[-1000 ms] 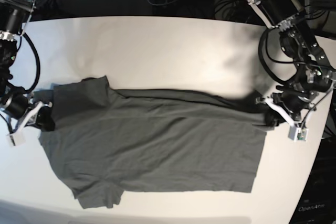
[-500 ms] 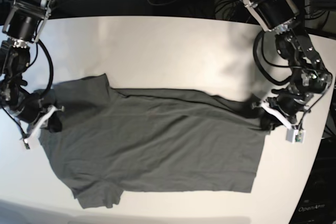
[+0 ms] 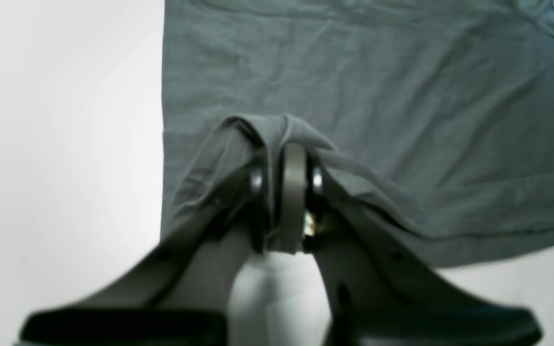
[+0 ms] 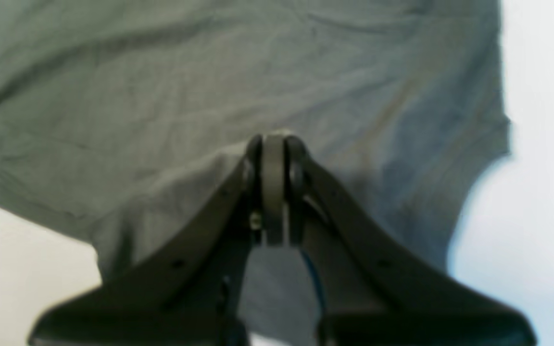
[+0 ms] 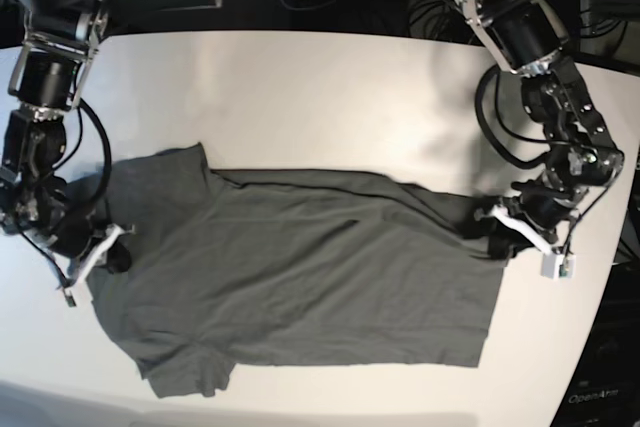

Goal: Fold the T-shirt properly
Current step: 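Lower both grippers, laying the folded edge flat across the shirt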

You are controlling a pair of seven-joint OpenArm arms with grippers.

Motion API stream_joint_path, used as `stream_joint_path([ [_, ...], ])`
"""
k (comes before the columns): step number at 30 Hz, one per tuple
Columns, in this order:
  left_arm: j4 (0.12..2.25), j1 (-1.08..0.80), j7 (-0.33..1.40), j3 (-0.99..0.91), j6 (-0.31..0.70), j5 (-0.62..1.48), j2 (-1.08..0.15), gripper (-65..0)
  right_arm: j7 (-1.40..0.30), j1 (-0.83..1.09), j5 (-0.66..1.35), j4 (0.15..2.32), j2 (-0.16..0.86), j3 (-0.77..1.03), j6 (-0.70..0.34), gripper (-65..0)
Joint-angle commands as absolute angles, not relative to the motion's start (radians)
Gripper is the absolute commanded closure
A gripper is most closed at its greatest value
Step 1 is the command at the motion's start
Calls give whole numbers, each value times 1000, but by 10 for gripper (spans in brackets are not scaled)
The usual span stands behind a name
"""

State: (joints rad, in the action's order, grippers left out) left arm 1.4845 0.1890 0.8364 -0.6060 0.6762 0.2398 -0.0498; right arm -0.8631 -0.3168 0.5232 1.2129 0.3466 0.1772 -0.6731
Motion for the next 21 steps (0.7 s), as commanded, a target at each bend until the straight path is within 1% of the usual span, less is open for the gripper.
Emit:
stream_joint_path([
  [1, 1491, 219, 796, -602, 677, 260, -58, -18, -835, -355, 529, 1202, 366, 180, -698, -9],
  [5, 1475, 228, 779, -602, 677, 255, -59, -18, -802, -372, 529, 1127, 386, 176, -698, -9],
  [9, 1405, 259, 777, -601, 677, 257, -88, -18, -754, -394, 529, 1102, 404, 102, -698, -9],
  [14, 1357, 268, 777, -604, 677, 262, -127, -18, -748, -409, 527, 1087, 429, 96, -698, -9],
  [21, 1359, 280, 776, -604, 677, 255, -133, -18, -723, -427, 526, 1076, 447, 96, -698, -9],
])
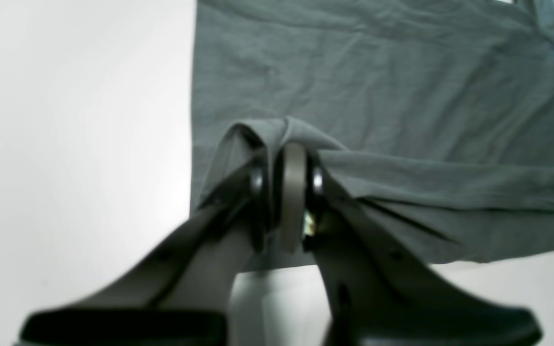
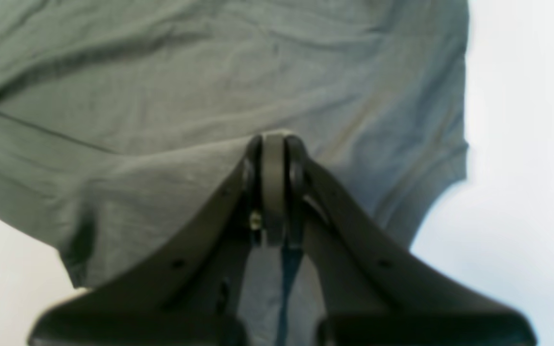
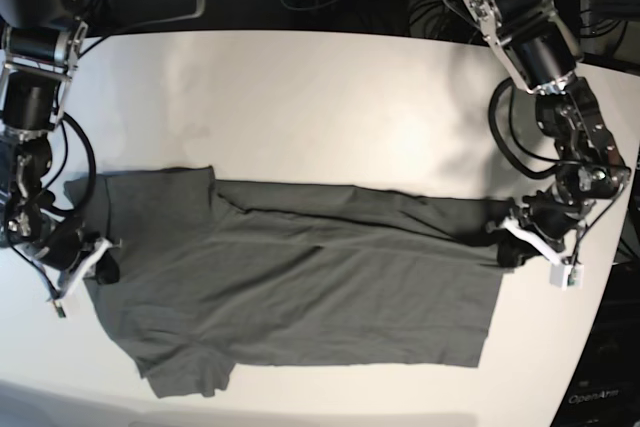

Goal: Fold the T-shirt properly
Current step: 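Lower both grippers, laying the folded edge flat across the shirt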

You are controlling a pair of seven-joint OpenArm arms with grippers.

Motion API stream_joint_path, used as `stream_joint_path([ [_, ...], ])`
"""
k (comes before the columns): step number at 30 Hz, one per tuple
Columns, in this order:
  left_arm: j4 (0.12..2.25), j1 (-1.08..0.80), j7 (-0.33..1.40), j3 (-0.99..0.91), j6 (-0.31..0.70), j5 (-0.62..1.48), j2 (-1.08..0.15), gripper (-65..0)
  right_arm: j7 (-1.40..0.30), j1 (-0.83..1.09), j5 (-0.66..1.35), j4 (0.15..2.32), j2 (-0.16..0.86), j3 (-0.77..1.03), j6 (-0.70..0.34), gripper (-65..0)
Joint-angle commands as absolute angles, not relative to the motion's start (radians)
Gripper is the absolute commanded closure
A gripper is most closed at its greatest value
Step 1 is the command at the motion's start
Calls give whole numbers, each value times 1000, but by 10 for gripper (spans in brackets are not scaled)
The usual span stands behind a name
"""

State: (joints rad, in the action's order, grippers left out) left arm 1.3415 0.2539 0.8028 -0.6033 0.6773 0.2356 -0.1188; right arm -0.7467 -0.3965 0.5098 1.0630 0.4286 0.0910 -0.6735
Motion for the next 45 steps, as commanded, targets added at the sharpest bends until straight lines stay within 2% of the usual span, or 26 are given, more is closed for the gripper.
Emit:
stream_joint_path([
  [1, 1359, 280, 776, -604, 677, 255, -133, -18, -722, -432, 526, 1059, 456, 96, -698, -9],
  [14, 1356, 300, 776, -605, 676, 260, -153, -18, -720, -460, 524, 1038, 493, 94, -698, -9],
  [25, 1299, 300, 769, -604, 679, 255, -154, -18, -696, -473, 429, 1036, 463, 96, -698, -9],
  [28, 1293, 295, 707, -602, 677, 255, -154, -18, -680, -473, 384, 1036, 450, 96, -698, -9],
  [38, 1293, 297, 688, -599, 677, 254, -154, -18, -676, -472, 378, 1036, 430, 96, -698, -9],
  [45, 1242, 298, 662, -601, 676, 254, -154, -18, -615, -461, 378, 1036, 430, 64, -698, -9],
])
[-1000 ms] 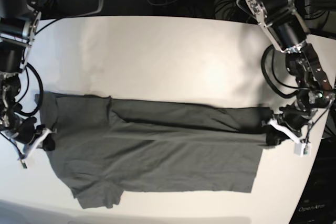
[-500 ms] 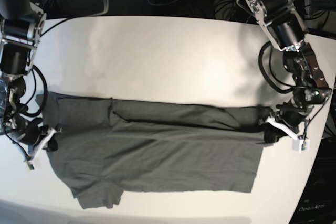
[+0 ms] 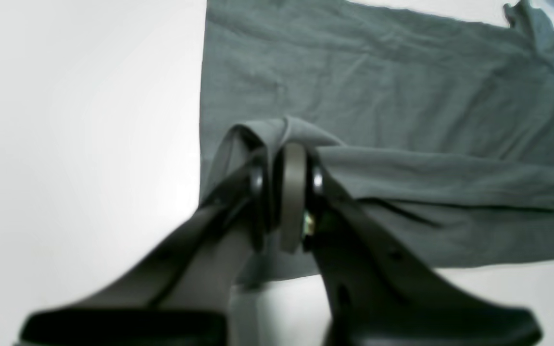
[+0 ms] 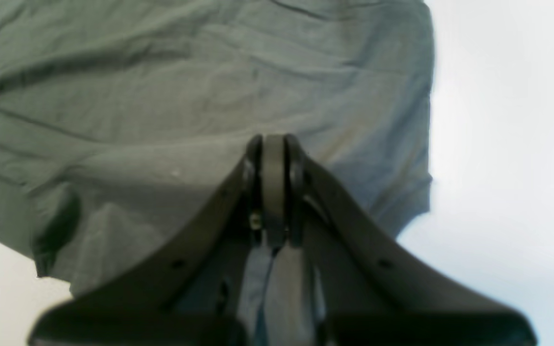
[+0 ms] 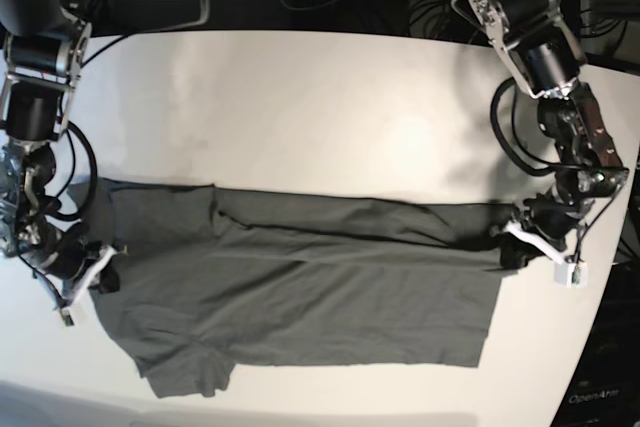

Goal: Fold the T-shirt properly

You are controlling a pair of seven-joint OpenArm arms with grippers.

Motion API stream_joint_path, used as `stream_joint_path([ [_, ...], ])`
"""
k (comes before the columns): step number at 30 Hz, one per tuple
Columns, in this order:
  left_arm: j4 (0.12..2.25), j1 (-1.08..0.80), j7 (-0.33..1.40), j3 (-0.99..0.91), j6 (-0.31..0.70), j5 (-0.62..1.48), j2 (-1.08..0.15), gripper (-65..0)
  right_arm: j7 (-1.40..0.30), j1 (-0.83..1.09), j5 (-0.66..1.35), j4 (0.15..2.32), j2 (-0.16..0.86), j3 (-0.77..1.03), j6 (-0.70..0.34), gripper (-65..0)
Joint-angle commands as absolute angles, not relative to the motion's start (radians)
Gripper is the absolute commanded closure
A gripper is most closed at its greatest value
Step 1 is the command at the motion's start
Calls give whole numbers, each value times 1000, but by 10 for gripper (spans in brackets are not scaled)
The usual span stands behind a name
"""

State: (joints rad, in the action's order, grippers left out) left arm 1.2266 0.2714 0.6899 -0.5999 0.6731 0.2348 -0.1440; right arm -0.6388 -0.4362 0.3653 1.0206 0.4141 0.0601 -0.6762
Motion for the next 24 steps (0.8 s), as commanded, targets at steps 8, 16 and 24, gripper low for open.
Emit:
stream_joint_path([
  [8, 1179, 295, 570, -598, 676, 254, -154, -18, -587, -444, 377, 1036, 410, 61, -698, -9],
  [16, 1175, 295, 532, -598, 676, 254, -154, -20, -585, -444, 377, 1036, 410, 39, -698, -12],
  [24, 1175, 298, 532, -599, 676, 254, -156, -119, -585, -446, 377, 1035, 417, 41, -698, -15],
])
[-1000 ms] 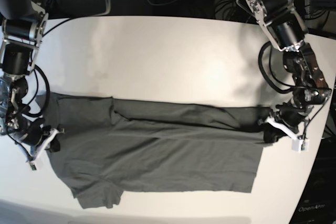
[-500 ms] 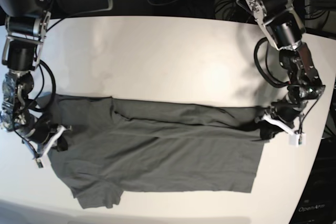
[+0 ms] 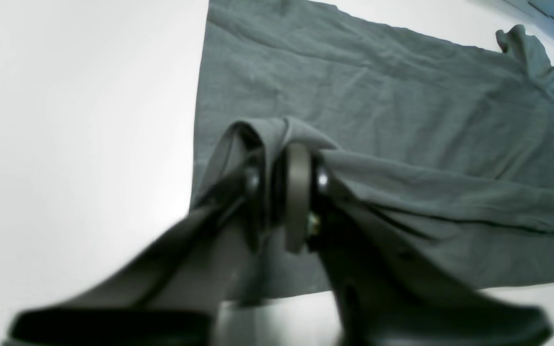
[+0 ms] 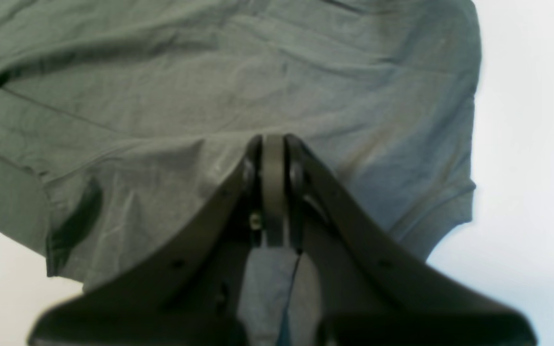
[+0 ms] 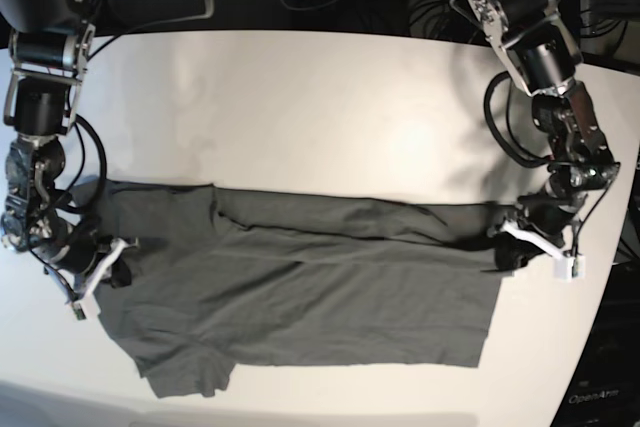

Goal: Fold the T-shirt properly

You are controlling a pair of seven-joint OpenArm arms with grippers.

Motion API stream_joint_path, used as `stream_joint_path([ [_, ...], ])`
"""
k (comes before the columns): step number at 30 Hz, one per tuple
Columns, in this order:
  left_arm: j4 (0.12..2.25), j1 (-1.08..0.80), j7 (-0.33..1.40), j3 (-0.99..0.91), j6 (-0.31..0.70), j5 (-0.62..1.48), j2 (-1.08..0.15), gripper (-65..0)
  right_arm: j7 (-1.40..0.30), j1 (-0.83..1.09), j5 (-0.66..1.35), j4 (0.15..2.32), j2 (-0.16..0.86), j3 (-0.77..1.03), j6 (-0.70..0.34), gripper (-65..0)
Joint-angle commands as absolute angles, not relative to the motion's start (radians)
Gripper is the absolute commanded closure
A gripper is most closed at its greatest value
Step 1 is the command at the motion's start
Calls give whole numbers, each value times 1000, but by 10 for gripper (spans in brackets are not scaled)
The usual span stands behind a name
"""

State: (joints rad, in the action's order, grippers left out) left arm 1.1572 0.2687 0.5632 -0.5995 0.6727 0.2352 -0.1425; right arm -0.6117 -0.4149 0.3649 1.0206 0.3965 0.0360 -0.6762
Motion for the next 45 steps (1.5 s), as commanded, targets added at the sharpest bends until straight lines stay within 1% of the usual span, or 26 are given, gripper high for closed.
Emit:
stream_joint_path([
  [1, 1175, 298, 532, -602, 676, 254, -156, -149, -585, -446, 377, 1035, 418, 41, -698, -15],
  [3, 1175, 297, 532, -602, 676, 254, -156, -176, -585, -446, 377, 1035, 427, 41, -698, -15],
  [6, 1175, 297, 532, -602, 676, 254, -156, -176, -582, -453, 377, 986, 430, 44, -698, -16],
  [8, 1175, 297, 532, -602, 676, 254, -156, -176, -552, -475, 377, 932, 432, 42, -698, -22],
  [10, 1175, 297, 532, -602, 676, 254, -156, -176, -519, -486, 377, 872, 441, 41, -698, -68],
  [13, 1175, 295, 532, -602, 676, 254, -156, -176, -478, -489, 377, 825, 443, 41, -698, -177],
  [14, 1175, 295, 532, -602, 676, 254, -156, -176, -467, -489, 377, 820, 443, 41, -698, -203],
  [17, 1175, 294, 532, -602, 676, 254, -156, -176, -453, -487, 377, 820, 443, 41, -698, -245],
  [23, 1178, 278, 532, -602, 676, 254, -156, -176, -453, -492, 377, 823, 443, 41, -698, -248],
  [27, 1176, 278, 532, -602, 679, 254, -166, -176, -453, -512, 377, 819, 452, 41, -698, -297],
  [34, 1185, 266, 532, -604, 684, 262, -168, -176, -455, -515, 377, 825, 483, 48, -698, -300],
  [38, 1187, 266, 532, -604, 685, 263, -168, -176, -461, -515, 381, 826, 486, 50, -698, -293],
  [39, 1187, 266, 532, -604, 685, 263, -168, -176, -463, -512, 381, 826, 486, 50, -698, -286],
  [40, 1187, 266, 532, -604, 685, 263, -168, -176, -463, -510, 381, 826, 486, 50, -698, -263],
  [41, 1187, 266, 532, -604, 685, 263, -168, -175, -463, -507, 383, 826, 486, 50, -698, -226],
  [42, 1187, 266, 532, -604, 687, 265, -168, -175, -463, -504, 383, 826, 486, 50, -698, -177],
  [45, 1187, 266, 532, -604, 687, 265, -165, -174, -463, -489, 383, 828, 483, 70, -698, -3],
])
